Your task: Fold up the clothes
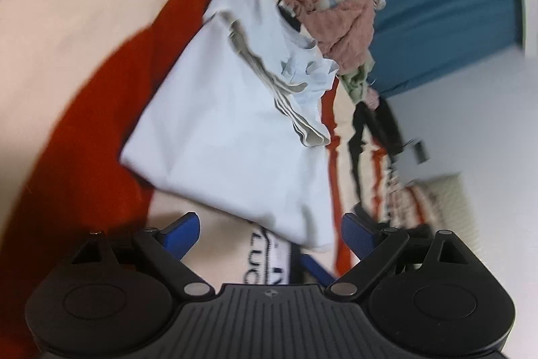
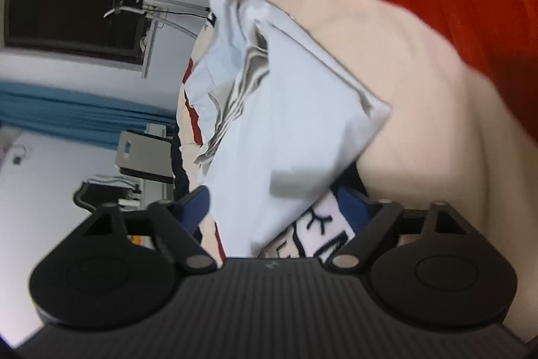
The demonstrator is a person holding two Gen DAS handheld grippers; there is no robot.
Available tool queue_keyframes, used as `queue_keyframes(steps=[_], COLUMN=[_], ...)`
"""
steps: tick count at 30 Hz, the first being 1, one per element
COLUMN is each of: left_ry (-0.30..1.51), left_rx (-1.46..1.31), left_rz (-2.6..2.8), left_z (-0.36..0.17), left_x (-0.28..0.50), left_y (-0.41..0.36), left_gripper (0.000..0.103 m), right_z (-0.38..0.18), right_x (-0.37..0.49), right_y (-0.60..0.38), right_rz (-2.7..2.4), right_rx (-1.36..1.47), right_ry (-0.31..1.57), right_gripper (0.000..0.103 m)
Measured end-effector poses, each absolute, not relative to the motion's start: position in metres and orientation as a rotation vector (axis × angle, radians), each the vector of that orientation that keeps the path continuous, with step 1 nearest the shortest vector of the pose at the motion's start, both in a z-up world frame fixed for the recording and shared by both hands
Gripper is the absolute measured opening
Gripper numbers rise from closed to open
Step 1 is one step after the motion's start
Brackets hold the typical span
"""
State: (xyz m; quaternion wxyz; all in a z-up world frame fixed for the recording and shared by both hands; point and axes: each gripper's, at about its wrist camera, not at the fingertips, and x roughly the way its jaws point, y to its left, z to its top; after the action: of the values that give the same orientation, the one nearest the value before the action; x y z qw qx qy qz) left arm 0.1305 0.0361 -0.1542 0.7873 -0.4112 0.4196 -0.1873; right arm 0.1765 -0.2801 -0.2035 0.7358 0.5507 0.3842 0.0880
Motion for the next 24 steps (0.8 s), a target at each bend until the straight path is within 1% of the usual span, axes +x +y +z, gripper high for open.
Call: queue_keyframes(steps=[2,3,4,5,6,7,10,12,13,14,15,16,17,18,20,24], left_ry=[0.91,0.911,0.903,0.895,0.881,0.864,0.84,0.831,0.829,0.827,0.825,0.824,0.822,0.813,0.793,0.68], left_rx=[-0.94,-0.966,-0.977,-0.989,-1.006,-1.032,-1.095,-1.092,-1.086,-1.08,-1.072,-1.073,-1.075,-1.074,-1.073,-1.026], left_rz=[-0.394,-0.386,-0.35,-0.321,-0.285,-0.249,-0.235,-0.204,-0.192,-0.179,-0.167,-0.159,-0.152,-0.149,-0.144,-0.18], left_z=[-0.165,-0.171,-0.174,-0.177,-0.18,-0.183,-0.19,-0.19,-0.191,-0.192,-0.193,-0.193,-0.192,-0.191,-0.188,-0.164], left_x=[0.138,0.142,0.145,0.147,0.148,0.148,0.15,0.154,0.155,0.156,0.158,0.16,0.162,0.162,0.162,0.149], left_y=[0.04,0.042,0.045,0.048,0.052,0.057,0.065,0.067,0.069,0.07,0.071,0.071,0.071,0.072,0.075,0.075], left_gripper=[0.088,0.083,0.081,0.076,0.072,0.07,0.064,0.051,0.047,0.039,0.03,0.027,0.024,0.017,0.009,0.006], right_z=[-0.211,-0.215,-0.218,-0.22,-0.222,-0.223,-0.224,-0.223,-0.223,-0.223,-0.222,-0.222,-0.221,-0.219,-0.214,-0.197], right_x=[0.176,0.176,0.176,0.176,0.177,0.177,0.179,0.18,0.18,0.18,0.18,0.18,0.18,0.181,0.178,0.171], right_y=[-0.28,-0.281,-0.284,-0.286,-0.288,-0.289,-0.291,-0.288,-0.288,-0.287,-0.287,-0.287,-0.288,-0.288,-0.29,-0.289], right_rz=[0.162,0.136,0.105,0.075,0.046,0.03,-0.002,-0.003,-0.006,-0.009,-0.013,-0.016,-0.014,-0.012,0.002,0.041], right_rx=[1.235,1.243,1.259,1.271,1.281,1.282,1.289,1.278,1.272,1.266,1.26,1.254,1.248,1.24,1.204,1.153], right_ry=[0.85,0.85,0.842,0.828,0.815,0.8,0.771,0.768,0.765,0.763,0.761,0.759,0.756,0.752,0.734,0.674], right_gripper=[0.066,0.063,0.056,0.049,0.046,0.045,0.045,0.044,0.038,0.028,0.023,0.017,0.014,0.013,0.011,0.009])
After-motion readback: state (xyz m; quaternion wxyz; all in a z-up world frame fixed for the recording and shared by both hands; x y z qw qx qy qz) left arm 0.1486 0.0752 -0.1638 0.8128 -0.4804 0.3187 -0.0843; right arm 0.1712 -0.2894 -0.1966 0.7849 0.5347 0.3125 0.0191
